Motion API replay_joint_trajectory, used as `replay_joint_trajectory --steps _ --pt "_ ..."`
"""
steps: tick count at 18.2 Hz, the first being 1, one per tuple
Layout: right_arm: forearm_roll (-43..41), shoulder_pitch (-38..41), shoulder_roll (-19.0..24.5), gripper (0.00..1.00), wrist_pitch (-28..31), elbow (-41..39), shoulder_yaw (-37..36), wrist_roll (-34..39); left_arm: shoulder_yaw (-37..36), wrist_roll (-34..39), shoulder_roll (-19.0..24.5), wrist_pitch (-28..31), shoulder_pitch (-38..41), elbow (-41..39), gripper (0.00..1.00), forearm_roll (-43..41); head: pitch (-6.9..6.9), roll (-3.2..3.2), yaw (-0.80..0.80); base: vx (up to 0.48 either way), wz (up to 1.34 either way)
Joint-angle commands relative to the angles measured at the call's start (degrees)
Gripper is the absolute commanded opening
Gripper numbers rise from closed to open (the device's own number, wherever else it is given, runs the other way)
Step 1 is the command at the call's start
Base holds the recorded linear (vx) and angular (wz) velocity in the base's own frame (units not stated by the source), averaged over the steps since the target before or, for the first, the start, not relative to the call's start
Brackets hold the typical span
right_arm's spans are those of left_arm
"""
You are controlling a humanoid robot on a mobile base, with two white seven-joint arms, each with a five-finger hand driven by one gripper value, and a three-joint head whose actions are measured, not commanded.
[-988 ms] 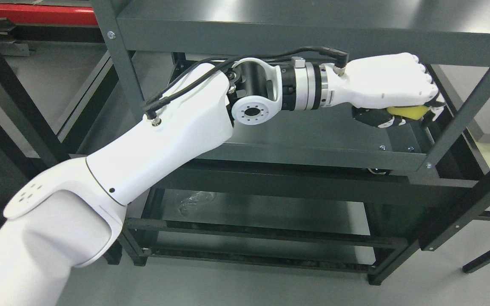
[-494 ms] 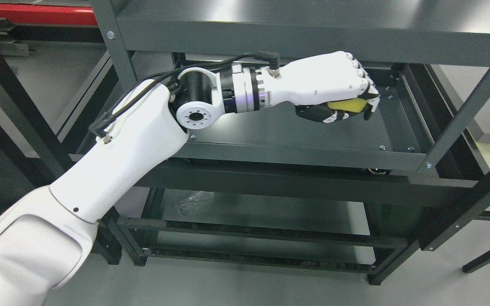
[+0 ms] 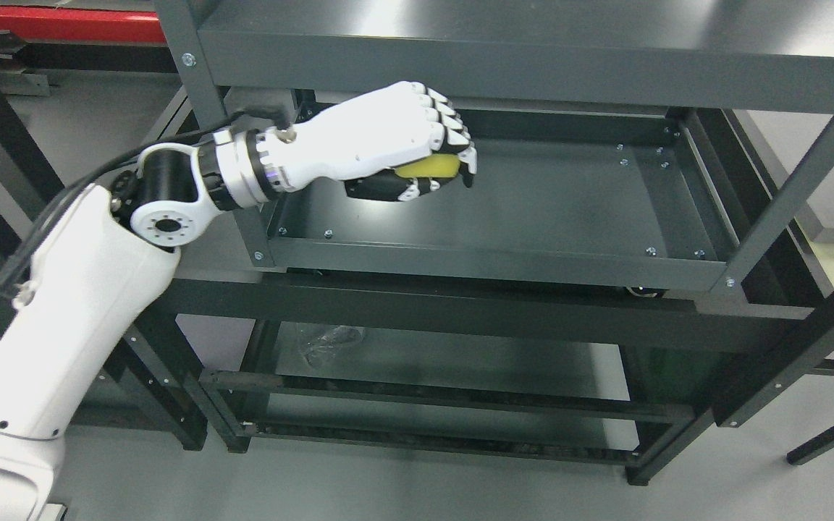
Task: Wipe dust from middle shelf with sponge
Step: 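Reach the sponge deep into the middle shelf and wipe toward the robot, then withdraw the left hand holding the sponge and lower it below the shelf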
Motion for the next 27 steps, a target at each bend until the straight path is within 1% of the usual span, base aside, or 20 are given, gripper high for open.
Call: replay_joint_trajectory --steps 1,4,6,8,10,13,15,16,20,22,23,25,26,27 --pt "0.00 0.00 -1.00 1.00 4.19 -1.00 0.00 0.00 28.39 -1.90 15.20 -0.10 8.30 -6.74 0.01 3.34 0.00 0.00 0.00 0.000 0.00" --pt "0.00 0.00 -1.00 1.00 4.19 -1.00 0.00 0.00 34.10 -2.08 17.40 -0.10 12.52 -6.56 0.01 5.28 0.00 0.00 0.00 0.000 0.00" --pt "0.00 0.00 -1.00 1.00 4.19 -1.00 0.00 0.00 37.19 -2.00 17.14 -0.10 15.25 -6.65 0.01 8.52 0.00 0.00 0.00 0.000 0.00" --pt "0.00 0.00 -1.00 1.00 4.19 -1.00 0.00 -0.09 35.63 -1.99 16.35 -0.10 16.66 -6.74 0.01 15.97 0.00 0.00 0.00 0.000 0.00" --pt "0.00 0.00 -1.00 1.00 4.19 -1.00 0.00 0.00 31.68 -1.47 14.51 -0.10 16.75 -6.74 0.01 22.30 0.00 0.00 0.00 0.000 0.00" --pt "0.00 0.00 -1.00 1.00 4.19 -1.00 0.00 0.00 25.01 -1.47 11.00 -0.10 17.45 -6.74 0.01 34.26 0.00 0.00 0.00 0.000 0.00" --pt "0.00 0.00 -1.00 1.00 4.19 -1.00 0.00 0.00 19.56 -1.38 7.49 -0.10 21.56 -6.91 0.01 41.90 0.00 0.00 0.00 0.000 0.00" --pt "0.00 0.00 -1.00 1.00 4.19 -1.00 0.00 -0.08 18.14 -1.38 5.38 -0.10 23.68 -7.00 0.01 43.50 0.00 0.00 0.00 0.000 0.00" --pt "0.00 0.00 -1.00 1.00 4.19 -1.00 0.00 -0.08 11.55 -1.29 -5.60 -0.10 29.40 -6.74 0.01 45.19 0.00 0.00 0.00 0.000 0.00" --pt "0.00 0.00 -1.00 1.00 4.19 -1.00 0.00 0.00 8.82 -1.12 -9.47 -0.10 30.28 -6.04 0.01 45.10 0.00 0.00 0.00 0.000 0.00" --pt "0.00 0.00 -1.00 1.00 4.19 -1.00 0.00 0.00 9.16 -0.51 -11.84 -0.10 31.07 -4.64 0.01 45.19 0.00 0.00 0.00 0.000 0.00" --pt "0.00 0.00 -1.00 1.00 4.19 -1.00 0.00 -0.08 11.96 1.60 -19.56 -0.10 32.05 0.44 0.01 44.93 0.00 0.00 0.00 0.000 0.00" --pt "0.00 0.00 -1.00 1.00 4.19 -1.00 0.00 0.00 13.80 1.61 -21.95 -0.10 32.05 2.82 0.01 44.66 0.00 0.00 0.00 0.000 0.00" --pt "0.00 0.00 -1.00 1.00 4.19 -1.00 0.00 -0.08 16.08 1.70 -23.26 -0.10 32.05 4.84 0.01 44.40 0.00 0.00 0.00 0.000 0.00"
